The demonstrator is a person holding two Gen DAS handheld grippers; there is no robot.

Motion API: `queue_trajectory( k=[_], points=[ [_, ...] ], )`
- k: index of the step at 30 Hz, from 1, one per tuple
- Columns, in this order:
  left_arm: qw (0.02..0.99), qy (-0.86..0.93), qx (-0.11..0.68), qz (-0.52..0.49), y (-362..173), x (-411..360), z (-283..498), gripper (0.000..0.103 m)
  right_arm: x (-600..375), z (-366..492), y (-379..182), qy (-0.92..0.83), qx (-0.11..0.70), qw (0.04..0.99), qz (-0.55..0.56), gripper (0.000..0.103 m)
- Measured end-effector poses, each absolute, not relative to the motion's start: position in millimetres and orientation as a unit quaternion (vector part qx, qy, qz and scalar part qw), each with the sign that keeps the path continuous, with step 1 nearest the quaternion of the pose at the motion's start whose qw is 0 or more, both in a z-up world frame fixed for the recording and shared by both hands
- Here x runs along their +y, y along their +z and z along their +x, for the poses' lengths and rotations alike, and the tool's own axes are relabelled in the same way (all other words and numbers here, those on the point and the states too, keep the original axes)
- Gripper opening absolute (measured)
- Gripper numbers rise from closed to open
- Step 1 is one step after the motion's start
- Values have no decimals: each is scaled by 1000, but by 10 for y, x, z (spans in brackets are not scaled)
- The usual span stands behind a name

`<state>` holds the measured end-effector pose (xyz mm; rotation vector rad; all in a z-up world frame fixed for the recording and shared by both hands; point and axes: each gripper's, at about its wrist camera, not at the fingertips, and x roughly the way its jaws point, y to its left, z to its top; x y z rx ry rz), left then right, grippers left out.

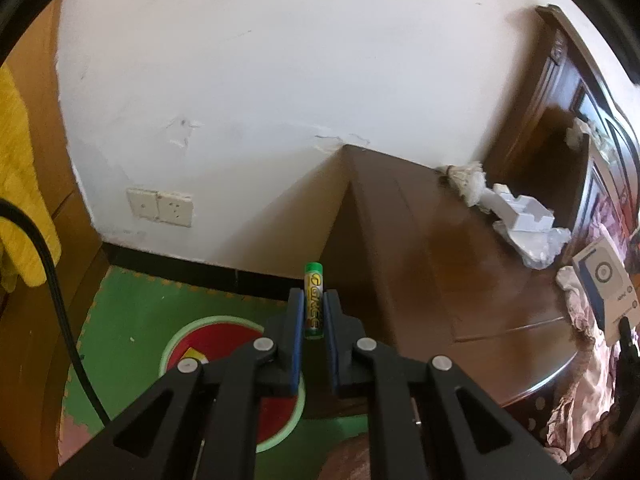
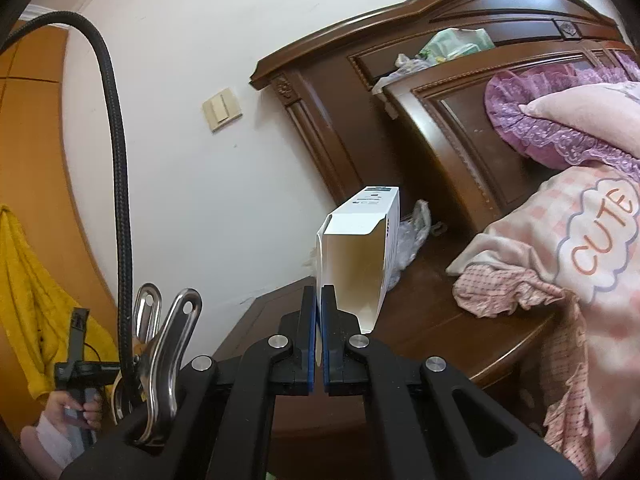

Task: Collect trash
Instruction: 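Carry the battery and white box over the red trash bin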

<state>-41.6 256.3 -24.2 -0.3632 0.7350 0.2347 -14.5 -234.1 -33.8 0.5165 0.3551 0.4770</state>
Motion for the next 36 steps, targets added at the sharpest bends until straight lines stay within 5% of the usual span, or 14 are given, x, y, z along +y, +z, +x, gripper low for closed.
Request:
queue_trajectory(
  k=[36],
  points=[
    [836,149,463,-253,-1535,3144,-700,10,-1266,-457,-144,368,195,890,189,3]
  ],
)
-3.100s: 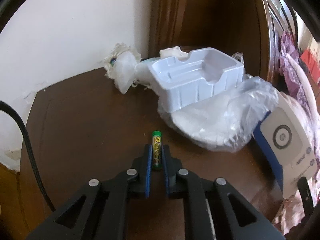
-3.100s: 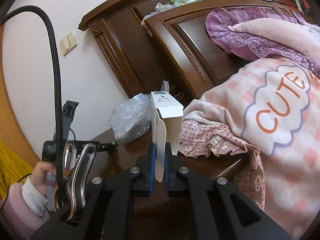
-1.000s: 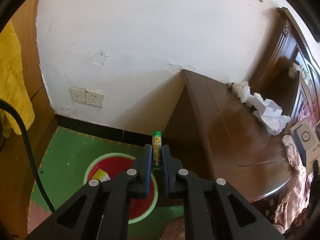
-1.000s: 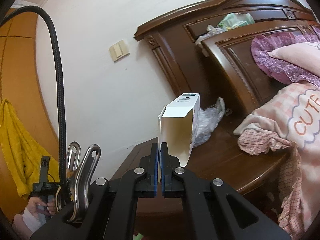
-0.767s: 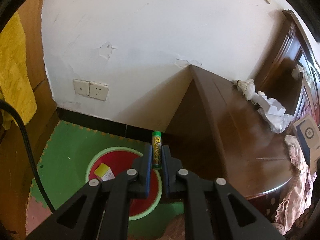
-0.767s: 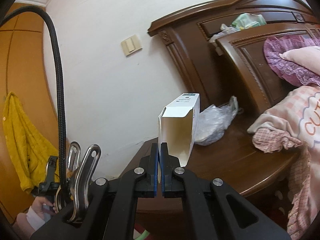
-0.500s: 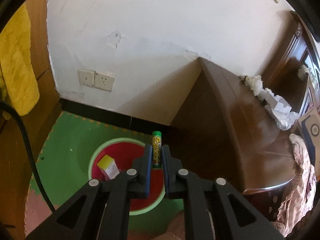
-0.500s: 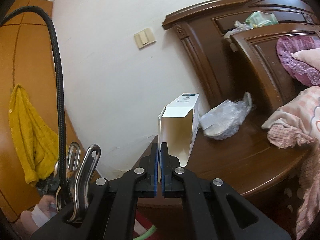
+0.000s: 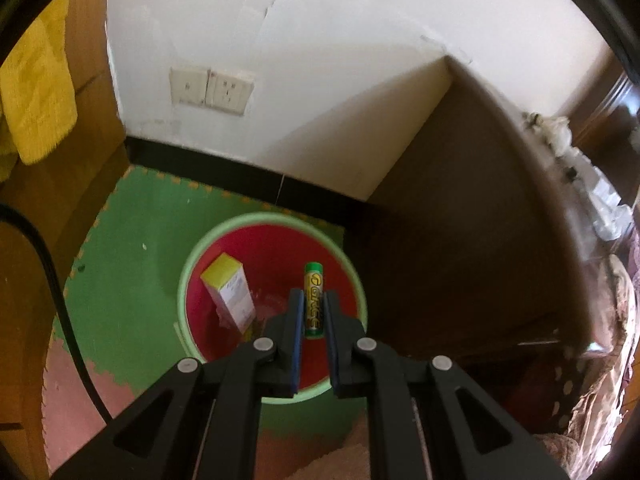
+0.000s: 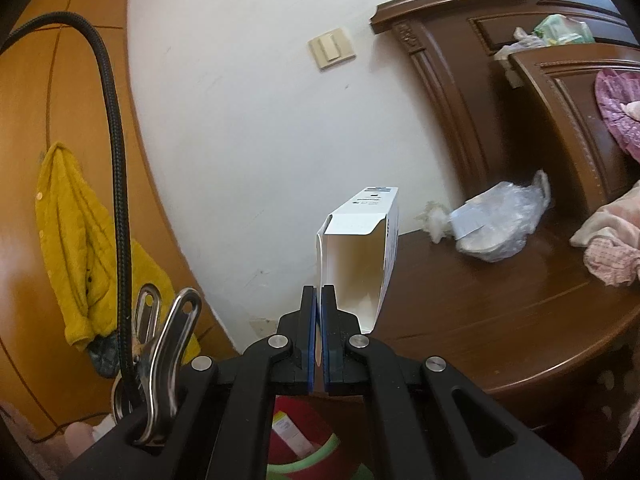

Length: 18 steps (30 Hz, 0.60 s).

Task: Collect trash
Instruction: 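Carry the battery and white box over the red trash bin, then open the left gripper to drop the green battery into the bin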

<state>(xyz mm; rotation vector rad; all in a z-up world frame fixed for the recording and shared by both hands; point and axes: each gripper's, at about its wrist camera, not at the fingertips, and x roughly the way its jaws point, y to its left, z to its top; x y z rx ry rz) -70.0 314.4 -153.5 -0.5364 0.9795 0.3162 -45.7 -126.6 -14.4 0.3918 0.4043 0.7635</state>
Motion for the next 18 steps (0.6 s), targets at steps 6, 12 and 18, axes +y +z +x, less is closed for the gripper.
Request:
queue_trajectory(
  k=[6,12,18],
  points=[
    [819,157,487,-260,-1822,3180,-691,10,-1118,-482,-147,385,202,882,179,3],
    [805,162,508,-261,-2070,3187,-685,10,-977,-509,-156,402,208,875,170,3],
    [793,168,527,-256,-2339,3195,-639,10,-760,-511,-192,422,224,865,156,3]
  ],
)
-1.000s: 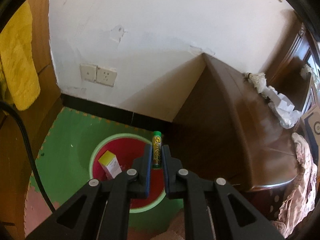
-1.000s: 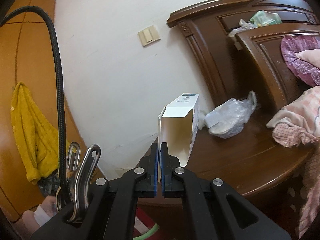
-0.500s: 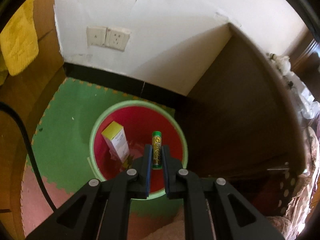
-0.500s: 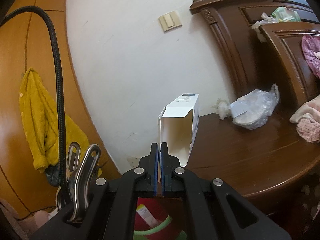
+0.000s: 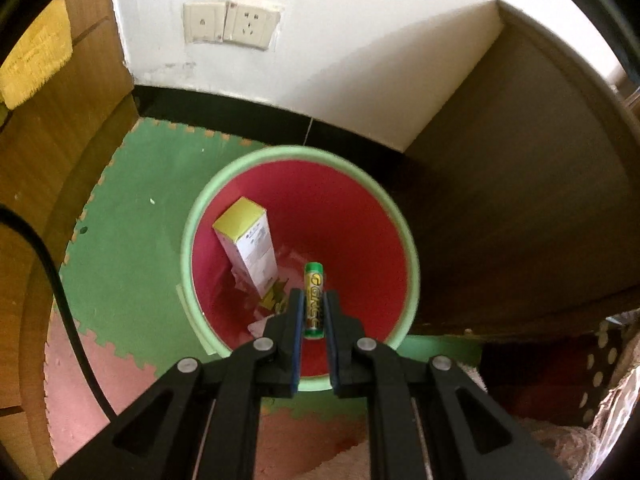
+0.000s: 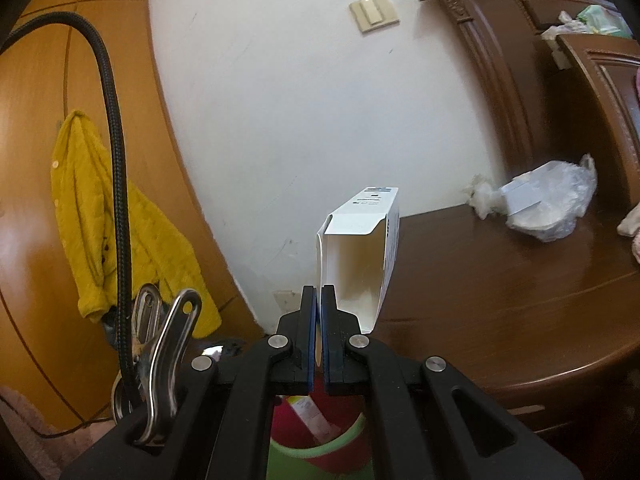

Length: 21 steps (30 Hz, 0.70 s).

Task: Collect trash
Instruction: 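Open the left gripper to drop the green battery into the bin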

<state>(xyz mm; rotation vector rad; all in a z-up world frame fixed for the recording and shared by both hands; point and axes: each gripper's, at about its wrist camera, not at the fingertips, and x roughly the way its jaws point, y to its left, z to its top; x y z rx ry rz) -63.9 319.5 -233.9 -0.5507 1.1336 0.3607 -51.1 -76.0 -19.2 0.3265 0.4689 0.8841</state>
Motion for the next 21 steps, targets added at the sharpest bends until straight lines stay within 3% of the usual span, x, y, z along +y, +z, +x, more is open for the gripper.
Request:
queue_trajectory(
  k=[21],
  points=[
    [759,162,577,-252,-3150,3185,-664,13,179,-629,-330,488,275,824,88,3]
  ],
)
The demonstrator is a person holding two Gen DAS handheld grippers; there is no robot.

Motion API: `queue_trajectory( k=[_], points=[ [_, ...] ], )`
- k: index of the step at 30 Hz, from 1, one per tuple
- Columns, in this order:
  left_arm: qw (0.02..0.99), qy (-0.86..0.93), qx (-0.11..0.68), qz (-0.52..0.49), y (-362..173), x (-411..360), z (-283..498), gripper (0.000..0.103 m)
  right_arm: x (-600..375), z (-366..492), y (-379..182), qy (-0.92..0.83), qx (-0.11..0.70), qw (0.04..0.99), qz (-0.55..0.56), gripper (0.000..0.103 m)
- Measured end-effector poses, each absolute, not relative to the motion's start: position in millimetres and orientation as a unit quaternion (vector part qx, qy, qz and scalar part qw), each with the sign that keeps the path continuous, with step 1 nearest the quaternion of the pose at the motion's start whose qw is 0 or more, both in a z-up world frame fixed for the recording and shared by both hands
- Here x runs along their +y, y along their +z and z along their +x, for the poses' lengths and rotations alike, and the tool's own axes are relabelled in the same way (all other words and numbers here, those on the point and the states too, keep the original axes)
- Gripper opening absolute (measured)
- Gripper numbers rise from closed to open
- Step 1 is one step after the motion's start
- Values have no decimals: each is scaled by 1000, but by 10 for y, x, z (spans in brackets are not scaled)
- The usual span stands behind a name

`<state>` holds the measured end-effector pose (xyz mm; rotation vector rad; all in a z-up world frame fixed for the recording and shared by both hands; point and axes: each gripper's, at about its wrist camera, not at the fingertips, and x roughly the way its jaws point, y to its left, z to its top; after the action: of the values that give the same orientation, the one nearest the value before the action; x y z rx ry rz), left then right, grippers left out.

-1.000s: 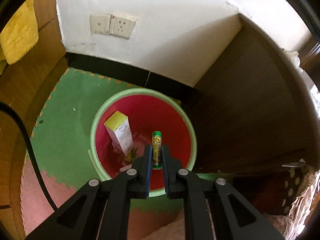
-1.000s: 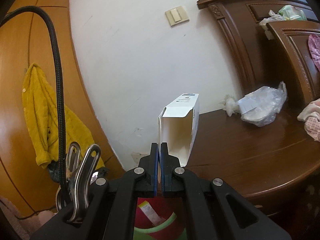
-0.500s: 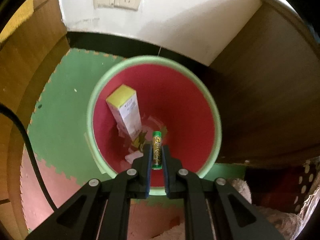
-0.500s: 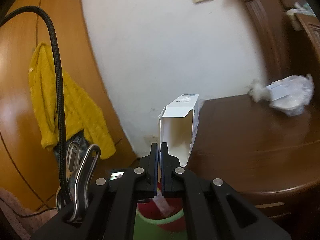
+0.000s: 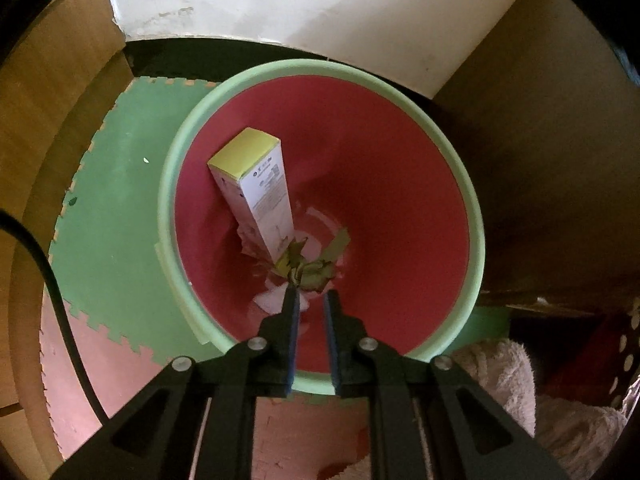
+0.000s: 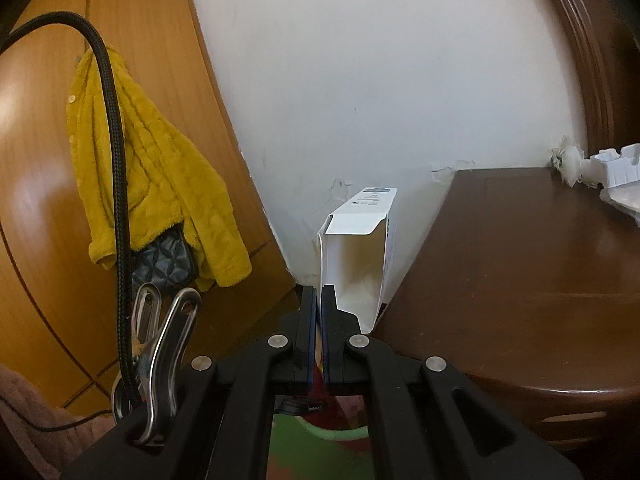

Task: Collect trash
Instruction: 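Open the left gripper to drop the green battery into the bin, then lower the white box over the bin and release it from the right gripper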

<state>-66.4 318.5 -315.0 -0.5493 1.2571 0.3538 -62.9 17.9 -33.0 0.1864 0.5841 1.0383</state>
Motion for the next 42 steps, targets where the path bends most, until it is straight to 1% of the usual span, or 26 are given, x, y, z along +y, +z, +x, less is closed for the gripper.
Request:
queue_trajectory(
  k=[2,4,9,16,27,42],
  points=[
    [758,163,577,-256,-3142,3193,-674,21,205,-623,-337,489,277,823,86,3],
    [761,162,575,-255,-3109,3192,-683,34,237,-624,-351,491,279,821,84,3],
    [767,160,573,-242,-3006,3156,-713,42,317,-614,-383,499,285,814,85,3],
    [765,175,571,-243,-2917,3226,-843,43,539,-596,-569,516,312,795,71,3],
    [766,190,559,-253,-2810,3416,-990,43,998,-762,-1128,522,374,767,6,3],
    [763,202,557,-259,-2820,3483,-1046,43,1243,-681,-1544,509,439,740,-16,4]
  ],
)
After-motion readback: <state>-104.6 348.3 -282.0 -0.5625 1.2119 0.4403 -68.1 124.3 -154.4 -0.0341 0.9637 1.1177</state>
